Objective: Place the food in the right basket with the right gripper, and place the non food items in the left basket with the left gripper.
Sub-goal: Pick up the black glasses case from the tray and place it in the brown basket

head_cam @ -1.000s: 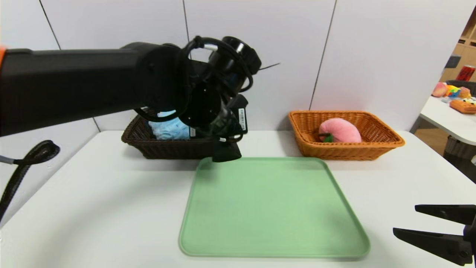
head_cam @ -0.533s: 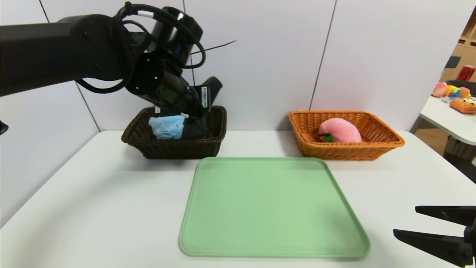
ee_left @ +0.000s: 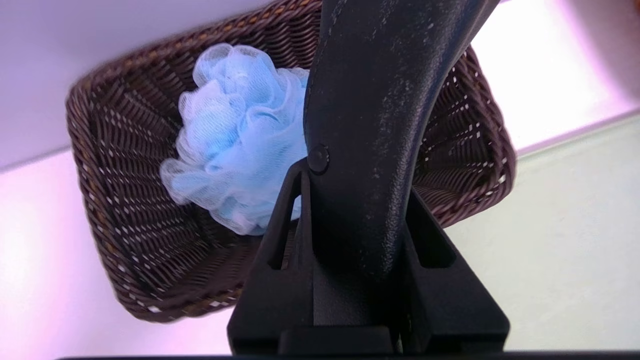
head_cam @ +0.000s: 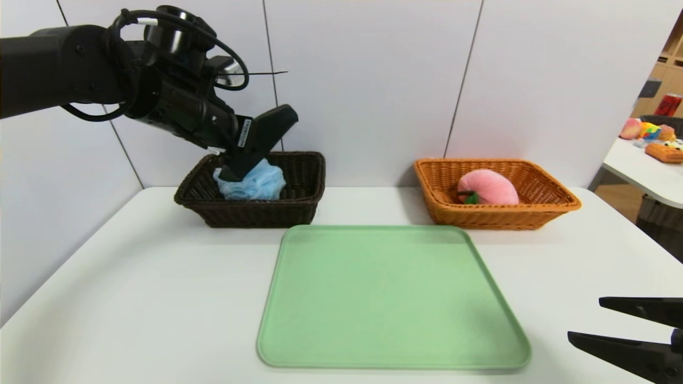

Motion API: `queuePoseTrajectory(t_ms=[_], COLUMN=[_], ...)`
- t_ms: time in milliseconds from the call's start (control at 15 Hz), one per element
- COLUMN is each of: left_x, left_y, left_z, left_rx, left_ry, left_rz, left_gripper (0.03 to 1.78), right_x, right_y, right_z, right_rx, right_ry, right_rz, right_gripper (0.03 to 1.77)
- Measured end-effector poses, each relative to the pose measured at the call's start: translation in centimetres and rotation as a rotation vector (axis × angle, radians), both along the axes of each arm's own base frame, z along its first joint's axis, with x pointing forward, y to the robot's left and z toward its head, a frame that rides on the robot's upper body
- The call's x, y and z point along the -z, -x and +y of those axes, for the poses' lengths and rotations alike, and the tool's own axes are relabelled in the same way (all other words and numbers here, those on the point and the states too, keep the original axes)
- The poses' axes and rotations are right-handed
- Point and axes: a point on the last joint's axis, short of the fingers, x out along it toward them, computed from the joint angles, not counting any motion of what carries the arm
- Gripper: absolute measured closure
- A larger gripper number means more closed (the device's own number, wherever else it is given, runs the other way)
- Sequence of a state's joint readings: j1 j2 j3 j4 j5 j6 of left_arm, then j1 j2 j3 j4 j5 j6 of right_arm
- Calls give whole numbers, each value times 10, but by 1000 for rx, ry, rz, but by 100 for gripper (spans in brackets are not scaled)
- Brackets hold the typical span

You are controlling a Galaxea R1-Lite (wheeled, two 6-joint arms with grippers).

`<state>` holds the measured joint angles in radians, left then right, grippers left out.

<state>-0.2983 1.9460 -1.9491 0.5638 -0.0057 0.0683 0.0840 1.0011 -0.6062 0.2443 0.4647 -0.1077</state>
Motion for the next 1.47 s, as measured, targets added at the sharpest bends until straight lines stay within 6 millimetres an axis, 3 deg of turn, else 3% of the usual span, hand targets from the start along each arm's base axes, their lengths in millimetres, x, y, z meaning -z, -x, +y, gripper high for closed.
queuePoseTrajectory(t_ms=[400, 733, 933, 1467], left_x=[7, 29, 44, 86], left_y=[-18, -39, -56, -78], left_z=[29, 43, 49, 59], left_rx=[327, 509, 574, 617], left_ry=[-210, -357, -392, -436], left_rz=[-126, -183, -231, -160], left_gripper=[136, 136, 136, 136], right_x=[0, -1, 1, 4], right_y=[3, 5, 5, 5], right_z=[0, -1, -1, -1], right_rx=[1, 20, 26, 31], right_ry=[-2, -14, -16, -22], right_rz=[-6, -3, 5, 21], right_gripper=[10, 10, 10, 10])
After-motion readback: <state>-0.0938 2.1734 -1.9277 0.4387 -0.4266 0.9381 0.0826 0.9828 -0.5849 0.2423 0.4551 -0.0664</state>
